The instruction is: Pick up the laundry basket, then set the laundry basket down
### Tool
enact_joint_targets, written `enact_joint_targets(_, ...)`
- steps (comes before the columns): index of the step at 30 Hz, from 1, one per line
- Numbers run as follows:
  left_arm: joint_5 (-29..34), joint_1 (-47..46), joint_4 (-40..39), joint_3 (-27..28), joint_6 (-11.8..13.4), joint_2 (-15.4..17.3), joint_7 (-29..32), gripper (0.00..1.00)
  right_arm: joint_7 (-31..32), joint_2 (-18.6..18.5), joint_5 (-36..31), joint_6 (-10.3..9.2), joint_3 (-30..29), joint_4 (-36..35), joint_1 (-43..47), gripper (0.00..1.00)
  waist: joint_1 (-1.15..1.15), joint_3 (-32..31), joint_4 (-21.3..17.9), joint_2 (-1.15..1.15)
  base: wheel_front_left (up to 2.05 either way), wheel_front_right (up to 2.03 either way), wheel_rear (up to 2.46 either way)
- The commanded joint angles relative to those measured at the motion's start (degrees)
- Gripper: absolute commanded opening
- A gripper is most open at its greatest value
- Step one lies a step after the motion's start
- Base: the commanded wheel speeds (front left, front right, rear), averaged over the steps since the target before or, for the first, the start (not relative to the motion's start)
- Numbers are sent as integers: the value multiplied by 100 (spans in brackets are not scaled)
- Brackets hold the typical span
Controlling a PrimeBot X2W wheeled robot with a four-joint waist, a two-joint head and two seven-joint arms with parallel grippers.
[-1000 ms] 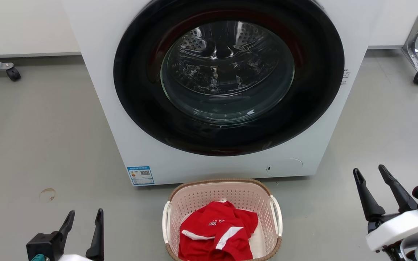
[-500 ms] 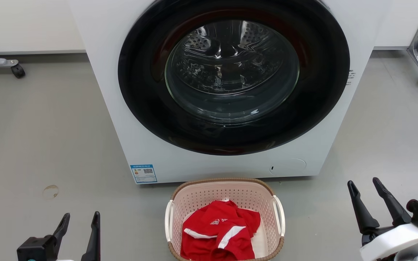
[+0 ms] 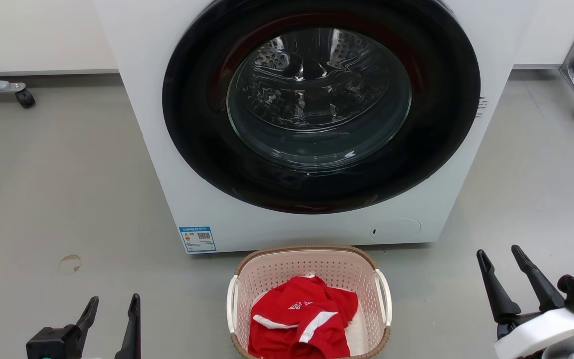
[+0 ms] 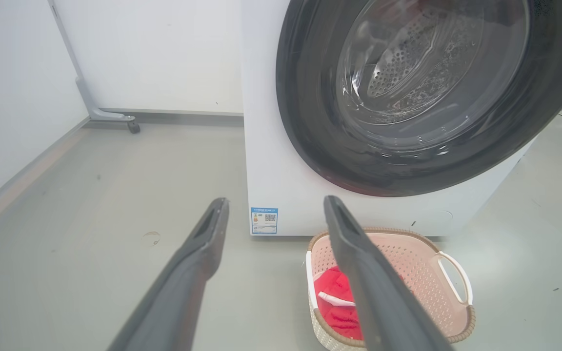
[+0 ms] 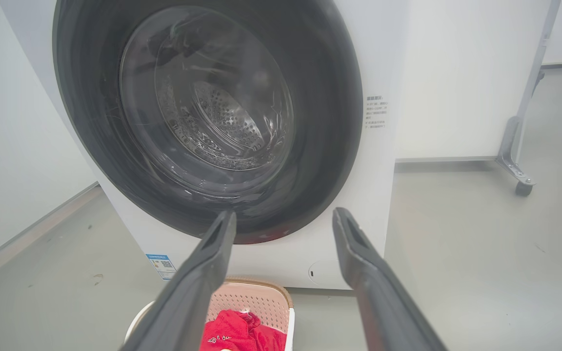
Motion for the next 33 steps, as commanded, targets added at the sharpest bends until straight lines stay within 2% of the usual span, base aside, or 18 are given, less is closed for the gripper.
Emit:
enact_joint_targets(1, -16, -161, -196, 200, 69, 124, 4, 100, -77, -175, -18, -16, 80, -92, -206, 100, 0, -3, 7, 0, 0, 0, 0)
enact_joint_targets(33, -47, -100, -399, 126, 198, 199, 124, 100, -77, -162, 22, -16, 119, -100, -204, 100, 0, -53, 30, 0, 0, 0, 0)
